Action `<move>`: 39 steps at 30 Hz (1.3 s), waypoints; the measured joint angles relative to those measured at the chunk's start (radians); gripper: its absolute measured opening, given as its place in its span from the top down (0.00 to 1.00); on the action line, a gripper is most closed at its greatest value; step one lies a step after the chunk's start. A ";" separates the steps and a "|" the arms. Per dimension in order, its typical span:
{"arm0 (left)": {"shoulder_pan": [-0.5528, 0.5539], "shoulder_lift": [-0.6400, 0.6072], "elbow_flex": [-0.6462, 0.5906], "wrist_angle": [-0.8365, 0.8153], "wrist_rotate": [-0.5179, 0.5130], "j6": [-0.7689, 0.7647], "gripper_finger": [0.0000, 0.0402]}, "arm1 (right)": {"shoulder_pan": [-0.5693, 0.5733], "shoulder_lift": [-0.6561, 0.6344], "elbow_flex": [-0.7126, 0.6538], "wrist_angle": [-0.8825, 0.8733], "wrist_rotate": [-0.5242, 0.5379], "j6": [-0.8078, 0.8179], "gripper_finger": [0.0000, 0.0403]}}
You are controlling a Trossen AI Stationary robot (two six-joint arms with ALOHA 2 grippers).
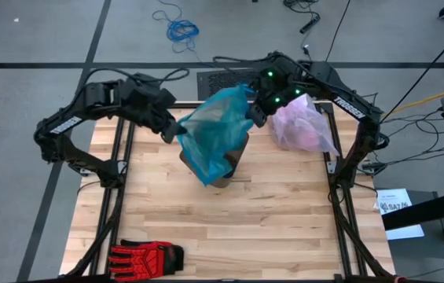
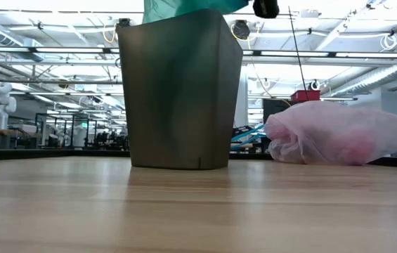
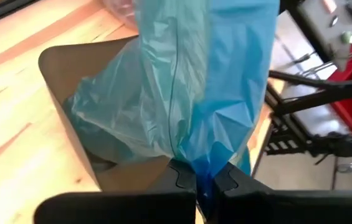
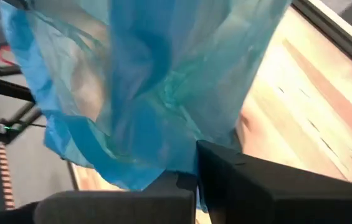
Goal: Place trash/remove bag and relplace
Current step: Insert the blue trash bag into the black trash bin
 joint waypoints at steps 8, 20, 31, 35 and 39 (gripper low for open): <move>-0.030 0.000 -0.026 -0.003 -0.013 -0.015 1.00 | 0.030 0.003 -0.067 -0.081 -0.012 -0.034 1.00; -0.103 -0.050 -0.026 -0.021 -0.068 -0.117 1.00 | 0.070 0.002 -0.182 -0.076 -0.064 -0.091 1.00; -0.103 -0.031 -0.078 -0.010 -0.094 -0.092 1.00 | 0.011 -0.052 -0.394 0.000 -0.029 -0.182 1.00; -0.102 -0.031 -0.078 0.032 -0.091 -0.092 1.00 | 0.011 -0.107 -0.345 0.005 -0.014 -0.184 0.98; -0.096 -0.031 -0.078 0.050 -0.082 -0.093 1.00 | 0.010 -0.162 -0.272 0.008 -0.015 -0.192 0.90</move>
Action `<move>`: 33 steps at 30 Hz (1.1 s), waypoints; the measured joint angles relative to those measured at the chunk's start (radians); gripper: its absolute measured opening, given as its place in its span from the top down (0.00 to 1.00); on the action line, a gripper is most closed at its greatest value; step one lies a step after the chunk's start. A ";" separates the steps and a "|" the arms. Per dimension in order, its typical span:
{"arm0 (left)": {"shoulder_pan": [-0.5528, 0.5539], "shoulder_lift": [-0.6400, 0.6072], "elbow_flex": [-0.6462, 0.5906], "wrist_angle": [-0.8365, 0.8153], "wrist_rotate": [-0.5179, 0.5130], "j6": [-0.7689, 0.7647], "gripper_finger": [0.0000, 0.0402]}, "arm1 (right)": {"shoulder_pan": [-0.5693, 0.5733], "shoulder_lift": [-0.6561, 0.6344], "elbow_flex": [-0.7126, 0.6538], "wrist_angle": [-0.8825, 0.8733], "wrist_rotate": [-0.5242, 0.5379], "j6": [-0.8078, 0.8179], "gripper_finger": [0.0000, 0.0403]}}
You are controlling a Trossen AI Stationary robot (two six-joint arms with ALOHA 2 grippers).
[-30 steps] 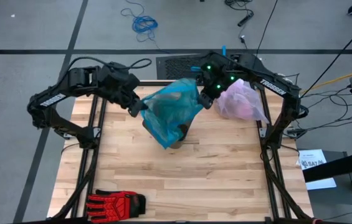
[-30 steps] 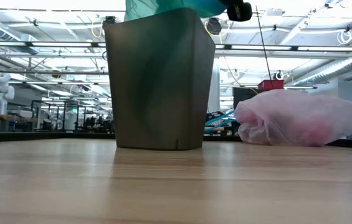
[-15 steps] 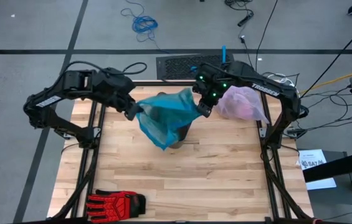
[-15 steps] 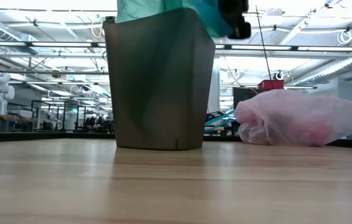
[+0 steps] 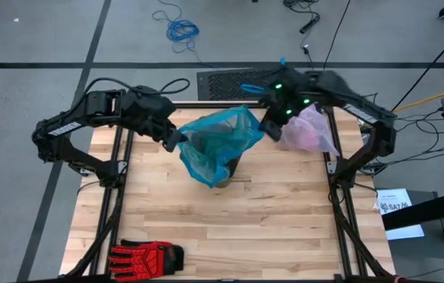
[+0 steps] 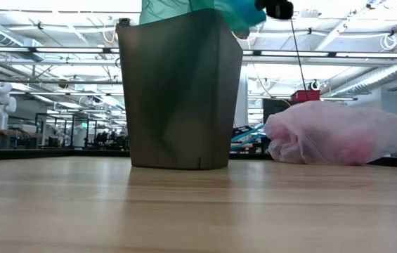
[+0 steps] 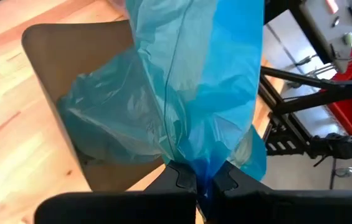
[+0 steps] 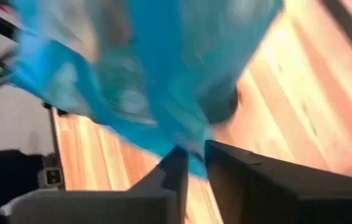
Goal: Place trash/remove bag and relplace
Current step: Insert the blue trash bag into the black trash bin
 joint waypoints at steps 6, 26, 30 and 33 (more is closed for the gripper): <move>0.028 0.000 0.000 0.004 0.025 -0.001 1.00 | 0.013 -0.019 0.127 0.015 -0.024 -0.010 0.70; 0.136 0.000 0.000 0.140 0.115 0.012 1.00 | 0.195 0.235 0.160 0.519 -0.012 -0.166 1.00; 0.136 0.000 0.000 0.146 0.115 0.031 1.00 | 0.222 0.294 0.161 0.496 0.207 -0.170 1.00; 0.136 -0.012 0.000 0.179 0.130 0.051 1.00 | 0.226 0.349 0.160 0.457 0.326 -0.118 1.00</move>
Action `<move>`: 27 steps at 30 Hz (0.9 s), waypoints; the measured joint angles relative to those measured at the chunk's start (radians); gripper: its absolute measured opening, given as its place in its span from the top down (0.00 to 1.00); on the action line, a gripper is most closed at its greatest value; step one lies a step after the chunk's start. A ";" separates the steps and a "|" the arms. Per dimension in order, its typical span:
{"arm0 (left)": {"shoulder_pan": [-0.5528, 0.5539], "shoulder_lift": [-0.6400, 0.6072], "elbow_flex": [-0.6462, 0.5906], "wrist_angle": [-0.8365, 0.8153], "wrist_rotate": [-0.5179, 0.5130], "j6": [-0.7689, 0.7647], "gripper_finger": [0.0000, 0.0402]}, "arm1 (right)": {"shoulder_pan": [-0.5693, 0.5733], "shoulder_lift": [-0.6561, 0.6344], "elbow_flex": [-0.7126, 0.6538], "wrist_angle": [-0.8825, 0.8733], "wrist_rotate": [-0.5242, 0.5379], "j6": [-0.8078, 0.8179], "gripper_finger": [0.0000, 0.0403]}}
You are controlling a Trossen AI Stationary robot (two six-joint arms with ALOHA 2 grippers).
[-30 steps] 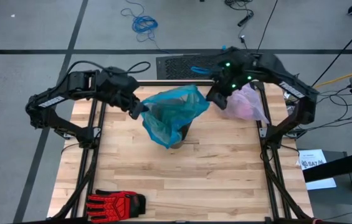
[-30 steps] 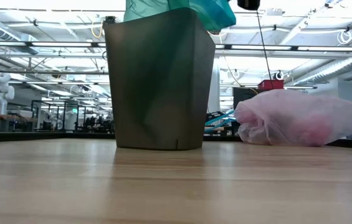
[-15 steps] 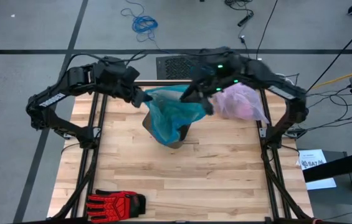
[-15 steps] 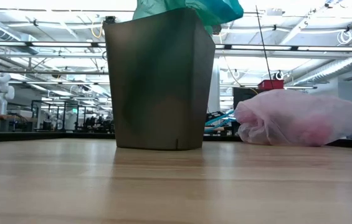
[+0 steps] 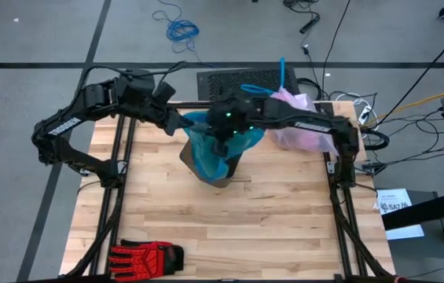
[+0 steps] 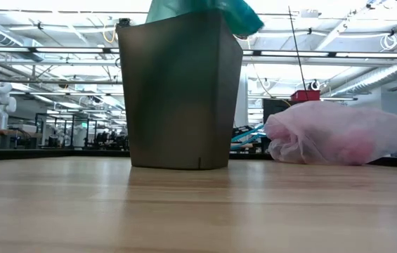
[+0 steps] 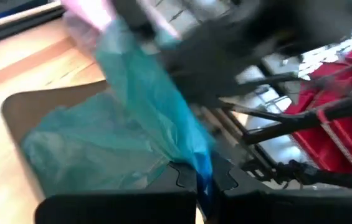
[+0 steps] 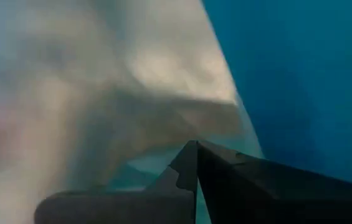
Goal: Place trash/remove bag and relplace
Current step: Insert the blue trash bag into the black trash bin
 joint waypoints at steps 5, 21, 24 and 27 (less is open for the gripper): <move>0.000 -0.031 0.000 0.011 0.009 -0.007 1.00 | 0.000 0.065 0.000 -0.088 0.036 0.109 1.00; -0.128 -0.041 -0.003 -0.285 -0.235 -0.126 1.00 | 0.074 0.067 -0.032 -0.297 -0.075 0.110 1.00; -0.152 -0.038 -0.033 -0.276 -0.262 -0.128 1.00 | 0.073 0.062 -0.032 -0.332 -0.087 0.136 1.00; -0.163 -0.057 -0.071 -0.253 -0.279 -0.131 1.00 | 0.077 0.051 -0.033 -0.342 -0.116 0.144 1.00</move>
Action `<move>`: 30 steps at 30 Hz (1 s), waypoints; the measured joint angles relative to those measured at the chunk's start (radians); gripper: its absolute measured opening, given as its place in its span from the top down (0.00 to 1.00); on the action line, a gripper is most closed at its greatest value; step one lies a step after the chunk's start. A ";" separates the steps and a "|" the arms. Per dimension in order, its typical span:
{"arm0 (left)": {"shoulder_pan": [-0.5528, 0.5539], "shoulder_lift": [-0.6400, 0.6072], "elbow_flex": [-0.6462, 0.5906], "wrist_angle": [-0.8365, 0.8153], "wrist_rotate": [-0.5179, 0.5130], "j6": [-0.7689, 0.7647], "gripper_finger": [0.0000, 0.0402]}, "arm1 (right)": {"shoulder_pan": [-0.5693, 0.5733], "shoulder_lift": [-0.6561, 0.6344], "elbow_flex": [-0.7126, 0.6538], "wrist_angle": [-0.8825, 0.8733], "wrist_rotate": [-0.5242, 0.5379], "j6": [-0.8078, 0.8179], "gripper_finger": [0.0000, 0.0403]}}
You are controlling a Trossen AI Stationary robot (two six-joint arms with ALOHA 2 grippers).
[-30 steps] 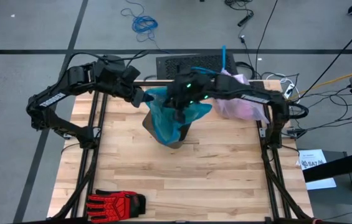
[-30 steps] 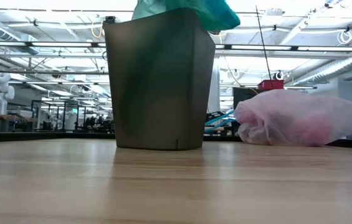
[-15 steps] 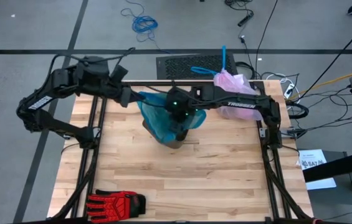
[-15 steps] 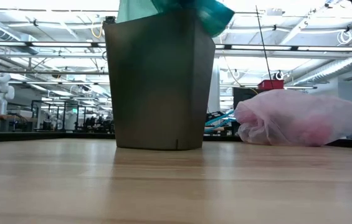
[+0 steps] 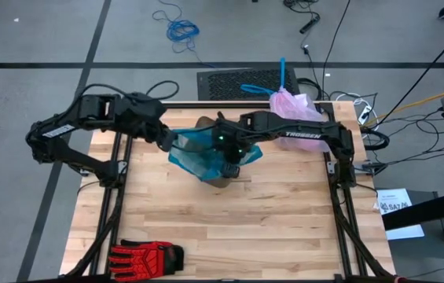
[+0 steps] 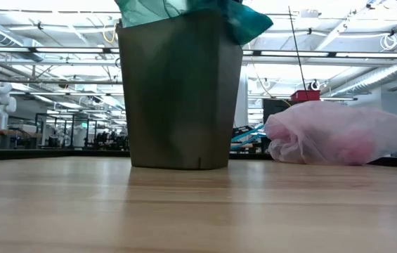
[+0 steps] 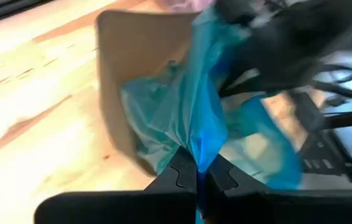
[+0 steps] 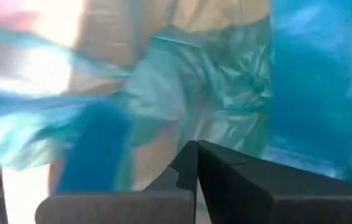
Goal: Place trash/remove bag and relplace
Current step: Insert the blue trash bag into the black trash bin
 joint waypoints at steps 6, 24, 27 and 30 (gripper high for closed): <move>-0.020 -0.035 -0.129 0.010 -0.013 -0.027 1.00 | 0.006 -0.018 0.000 0.003 -0.003 0.013 1.00; -0.039 -0.290 -0.738 0.524 -0.037 -0.232 1.00 | 0.006 -0.018 0.000 0.023 0.001 0.014 1.00; -0.039 -0.297 -0.775 0.546 -0.037 -0.225 1.00 | 0.006 -0.018 0.000 0.027 0.002 0.013 1.00; -0.039 -0.296 -0.793 0.543 -0.036 -0.209 1.00 | 0.006 -0.018 0.000 0.045 0.001 0.010 1.00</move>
